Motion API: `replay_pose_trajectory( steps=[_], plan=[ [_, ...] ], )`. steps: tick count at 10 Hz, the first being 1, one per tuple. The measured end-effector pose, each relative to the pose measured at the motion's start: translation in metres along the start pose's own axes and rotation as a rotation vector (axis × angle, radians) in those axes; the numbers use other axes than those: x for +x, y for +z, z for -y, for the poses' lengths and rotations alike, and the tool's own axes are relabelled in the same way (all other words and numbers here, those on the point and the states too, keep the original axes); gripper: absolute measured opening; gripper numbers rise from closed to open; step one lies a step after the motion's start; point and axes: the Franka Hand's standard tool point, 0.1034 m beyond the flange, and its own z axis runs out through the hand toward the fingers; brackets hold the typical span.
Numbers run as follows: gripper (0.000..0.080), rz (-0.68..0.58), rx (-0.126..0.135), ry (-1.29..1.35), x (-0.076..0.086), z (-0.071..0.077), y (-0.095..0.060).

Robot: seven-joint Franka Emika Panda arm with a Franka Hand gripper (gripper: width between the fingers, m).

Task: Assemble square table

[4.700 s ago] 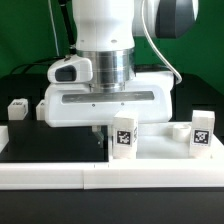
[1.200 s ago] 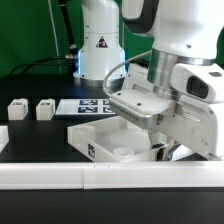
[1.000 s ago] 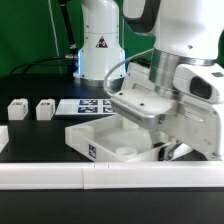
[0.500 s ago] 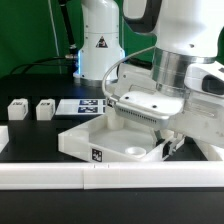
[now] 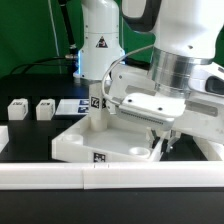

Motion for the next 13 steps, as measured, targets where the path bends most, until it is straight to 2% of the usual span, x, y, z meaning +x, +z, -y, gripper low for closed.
replay_pose_trajectory(
  steps=[1, 3, 6, 10, 12, 13],
  plan=[
    [0.0061, -0.011, 0.003, -0.094, 0.004, -0.011, -0.004],
    [0.0061, -0.042, 0.008, -0.213, 0.007, -0.022, -0.006],
    [0.0061, -0.043, 0.012, -0.325, 0.006, -0.016, -0.002],
    [0.0062, -0.045, 0.013, -0.281, 0.007, -0.016, -0.002],
    [0.0061, -0.057, 0.005, -0.26, 0.014, -0.04, -0.007],
    [0.006, -0.072, 0.023, -0.272, 0.014, -0.044, -0.009]
  ],
)
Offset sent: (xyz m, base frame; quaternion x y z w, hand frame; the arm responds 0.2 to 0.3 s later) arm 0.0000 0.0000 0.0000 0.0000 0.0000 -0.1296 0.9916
